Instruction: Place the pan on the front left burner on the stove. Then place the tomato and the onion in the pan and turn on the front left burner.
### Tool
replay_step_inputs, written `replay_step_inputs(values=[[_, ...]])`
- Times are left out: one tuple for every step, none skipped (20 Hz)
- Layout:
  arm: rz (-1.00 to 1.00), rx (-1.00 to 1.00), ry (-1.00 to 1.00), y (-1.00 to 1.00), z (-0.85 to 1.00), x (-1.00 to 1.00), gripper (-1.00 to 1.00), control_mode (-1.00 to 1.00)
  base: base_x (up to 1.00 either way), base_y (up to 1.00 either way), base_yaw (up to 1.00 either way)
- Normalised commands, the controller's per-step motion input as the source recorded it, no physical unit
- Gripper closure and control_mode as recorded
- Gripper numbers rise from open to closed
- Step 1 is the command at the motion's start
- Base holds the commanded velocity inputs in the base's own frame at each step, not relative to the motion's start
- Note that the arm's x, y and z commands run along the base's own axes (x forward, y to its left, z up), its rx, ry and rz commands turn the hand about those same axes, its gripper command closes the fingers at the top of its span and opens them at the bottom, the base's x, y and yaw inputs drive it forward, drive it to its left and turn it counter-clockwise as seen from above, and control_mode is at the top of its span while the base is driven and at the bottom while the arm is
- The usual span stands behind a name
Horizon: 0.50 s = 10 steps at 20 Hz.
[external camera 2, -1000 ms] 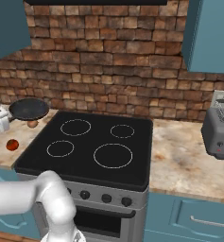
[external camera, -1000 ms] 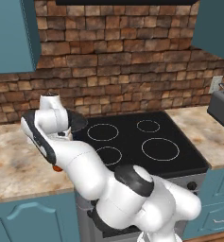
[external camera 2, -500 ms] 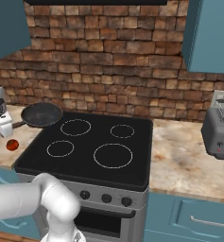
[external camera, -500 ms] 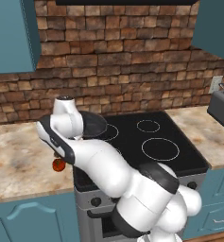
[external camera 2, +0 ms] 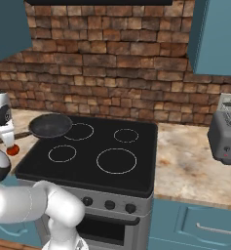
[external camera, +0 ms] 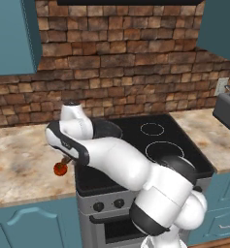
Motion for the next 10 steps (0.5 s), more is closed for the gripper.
replay_step_inputs(values=[[-0.12, -0.07, 0.13, -0.2, -0.06, 0.0, 1.0, -1.0, 0.0, 0.0, 0.0], [-0.11, -0.07, 0.12, -0.18, -0.09, 0.0, 1.0, -1.0, 0.0, 0.0, 0.0], [-0.08, -0.07, 0.1, -0.14, -0.11, 0.0, 1.0, -1.0, 0.0, 0.0, 0.0], [-0.05, -0.07, 0.09, -0.11, -0.17, -0.05, 1.0, -1.0, 0.0, 0.0, 0.0], [-0.04, -0.08, 0.07, -0.07, -0.21, -0.06, 1.0, -1.0, 0.0, 0.0, 0.0], [-0.04, -0.09, 0.06, -0.08, -0.24, -0.07, 1.0, -1.0, 0.0, 0.0, 0.0], [-0.03, -0.09, 0.05, -0.05, -0.25, -0.06, 1.0, -1.0, 0.0, 0.0, 0.0], [-0.03, -0.09, 0.05, -0.04, -0.28, -0.04, 1.0, -1.0, 0.0, 0.0, 0.0], [-0.02, -0.09, 0.05, -0.03, -0.29, -0.04, 1.0, -1.0, 0.0, 0.0, 0.0], [-0.02, -0.09, 0.06, -0.01, -0.28, 0.0, 1.0, -1.0, 0.0, 0.0, 0.0]])
